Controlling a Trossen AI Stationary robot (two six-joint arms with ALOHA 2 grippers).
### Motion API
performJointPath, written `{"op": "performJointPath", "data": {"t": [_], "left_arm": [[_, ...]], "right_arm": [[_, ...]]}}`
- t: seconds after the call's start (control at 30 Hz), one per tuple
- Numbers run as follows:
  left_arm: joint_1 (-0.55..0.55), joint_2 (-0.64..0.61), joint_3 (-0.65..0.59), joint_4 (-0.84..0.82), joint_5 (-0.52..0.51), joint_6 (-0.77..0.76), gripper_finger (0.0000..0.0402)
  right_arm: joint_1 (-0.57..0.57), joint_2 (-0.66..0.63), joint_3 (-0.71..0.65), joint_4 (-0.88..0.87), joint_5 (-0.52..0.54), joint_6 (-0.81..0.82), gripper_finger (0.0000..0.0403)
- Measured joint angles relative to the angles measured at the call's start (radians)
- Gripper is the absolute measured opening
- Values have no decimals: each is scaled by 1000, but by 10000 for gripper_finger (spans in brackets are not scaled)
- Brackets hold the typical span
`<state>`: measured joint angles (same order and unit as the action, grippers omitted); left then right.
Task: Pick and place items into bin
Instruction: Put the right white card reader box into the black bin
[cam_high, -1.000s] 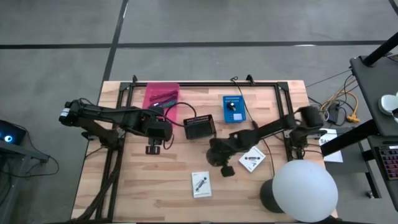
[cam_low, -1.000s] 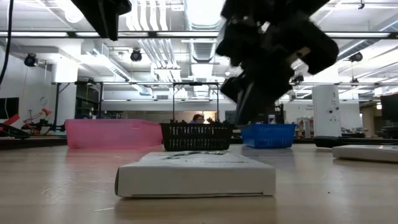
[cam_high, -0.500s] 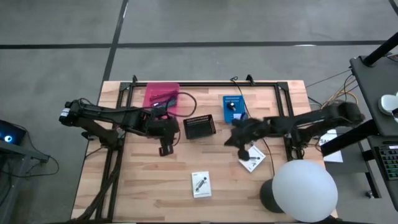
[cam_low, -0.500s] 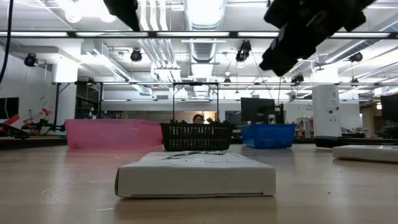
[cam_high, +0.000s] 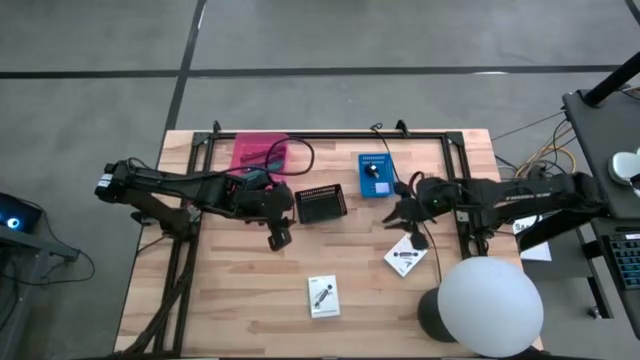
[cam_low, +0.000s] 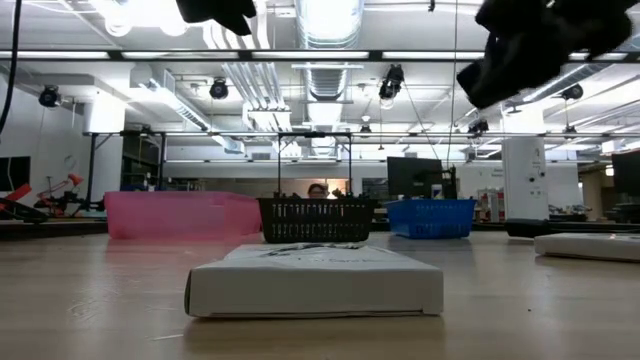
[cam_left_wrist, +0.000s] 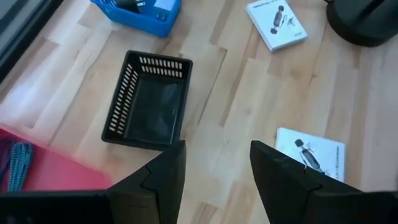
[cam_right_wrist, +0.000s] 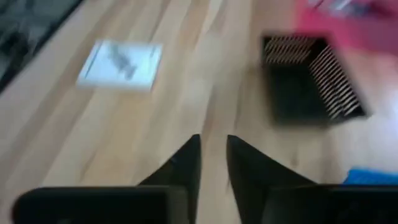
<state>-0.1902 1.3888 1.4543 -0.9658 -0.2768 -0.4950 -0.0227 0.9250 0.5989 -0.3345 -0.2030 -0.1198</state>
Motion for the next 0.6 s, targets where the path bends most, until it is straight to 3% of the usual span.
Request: {"op": "performJointPath", "data": {"t": [0.2, 0.3, 0.6], "left_arm": [[0, 0, 0, 8, -36, 0, 164], [0, 0, 0, 8, -47, 0, 164], [0, 0, -1, 7, -80, 0, 164]], "right_arm": [[3, 41, 15, -219, -35, -182, 141], [8, 65, 14, -275, -101, -238, 165], [49, 138, 12, -345, -178, -348, 175]]}}
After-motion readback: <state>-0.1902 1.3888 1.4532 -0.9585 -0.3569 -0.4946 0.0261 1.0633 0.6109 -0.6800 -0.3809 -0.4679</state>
